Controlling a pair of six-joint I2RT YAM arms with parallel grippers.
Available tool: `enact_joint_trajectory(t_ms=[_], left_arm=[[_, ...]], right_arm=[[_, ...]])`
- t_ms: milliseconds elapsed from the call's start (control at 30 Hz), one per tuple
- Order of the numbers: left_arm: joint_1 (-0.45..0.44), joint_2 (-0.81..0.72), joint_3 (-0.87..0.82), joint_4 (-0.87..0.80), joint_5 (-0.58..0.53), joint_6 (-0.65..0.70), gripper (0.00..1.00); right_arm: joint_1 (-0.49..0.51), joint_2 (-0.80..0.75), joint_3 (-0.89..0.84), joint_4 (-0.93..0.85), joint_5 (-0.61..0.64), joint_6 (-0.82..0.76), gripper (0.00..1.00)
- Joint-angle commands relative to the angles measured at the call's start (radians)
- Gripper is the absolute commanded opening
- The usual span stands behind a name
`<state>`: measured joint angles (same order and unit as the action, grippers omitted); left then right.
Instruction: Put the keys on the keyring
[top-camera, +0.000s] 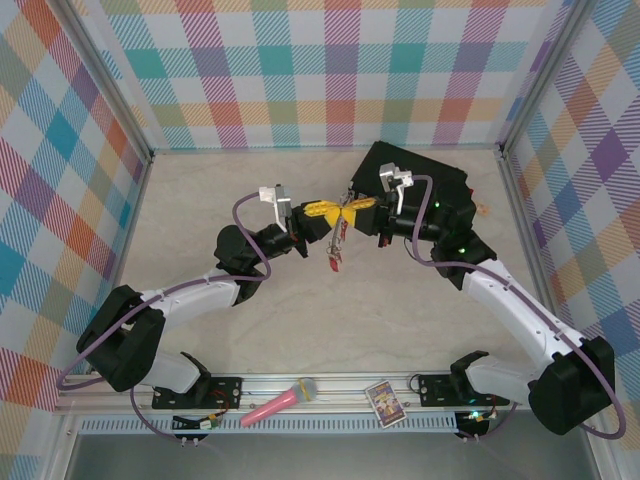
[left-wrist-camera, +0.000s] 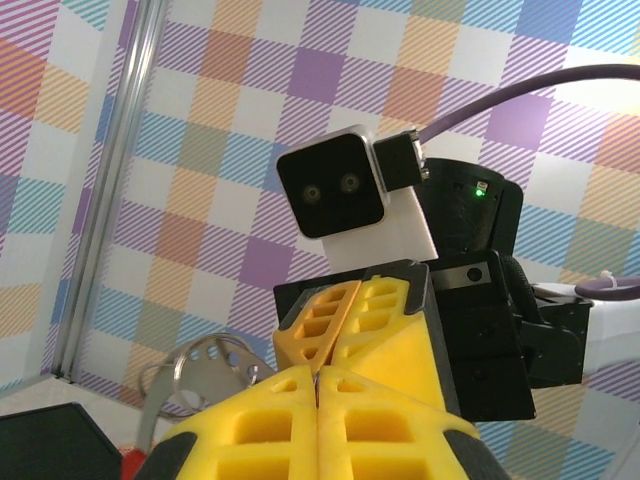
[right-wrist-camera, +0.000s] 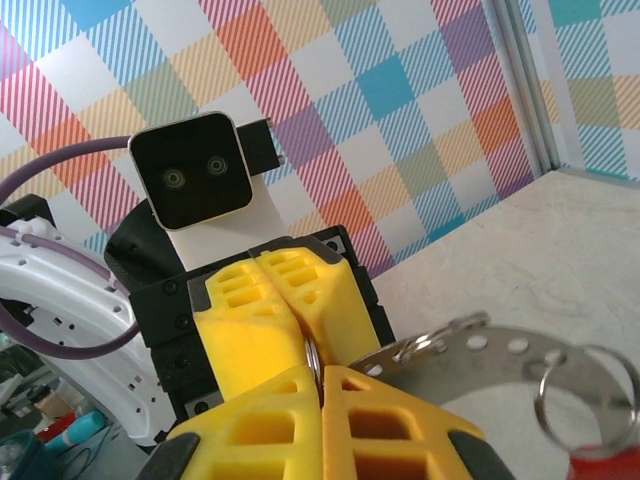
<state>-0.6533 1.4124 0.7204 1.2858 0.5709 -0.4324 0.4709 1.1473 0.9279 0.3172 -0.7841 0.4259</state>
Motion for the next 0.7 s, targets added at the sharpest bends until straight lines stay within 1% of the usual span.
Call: enact_joint_trajectory(t_ms=[0,33,100,233,467,533,667], left_arm=[[-0.009,-0.015,0.024,0.055,-0.002,-0.002,0.00],[-0.009,-0.014,0.022,0.054,-0.003,-0.002,0.02],[-0.008,-0.011,0.018,0.053,-0.005,0.001,0.16],[0.006,-0.010,0.007,0.047,0.015,-0.002,0.25],[0.059,-0.002,0.015,0.024,0.104,-0.038,0.26],[0.070,0.000,0.021,-0.006,0.142,-0.029,0.25],[0.083,-0.003,0.019,-0.043,0.178,0.002,0.24]], right_arm=[[-0.007,-0.018,0.026,-0.019,-0.008,-0.023,0.00],[-0.011,-0.022,0.027,-0.029,-0.009,-0.031,0.00],[-0.017,-0.028,0.035,-0.060,-0.009,-0.054,0.00],[-0.034,-0.034,0.074,-0.180,-0.025,-0.146,0.00],[-0.040,-0.010,0.197,-0.508,-0.045,-0.434,0.00],[-0.040,0.001,0.218,-0.563,-0.042,-0.501,0.00],[-0.040,0.021,0.231,-0.618,-0.022,-0.626,0.00]])
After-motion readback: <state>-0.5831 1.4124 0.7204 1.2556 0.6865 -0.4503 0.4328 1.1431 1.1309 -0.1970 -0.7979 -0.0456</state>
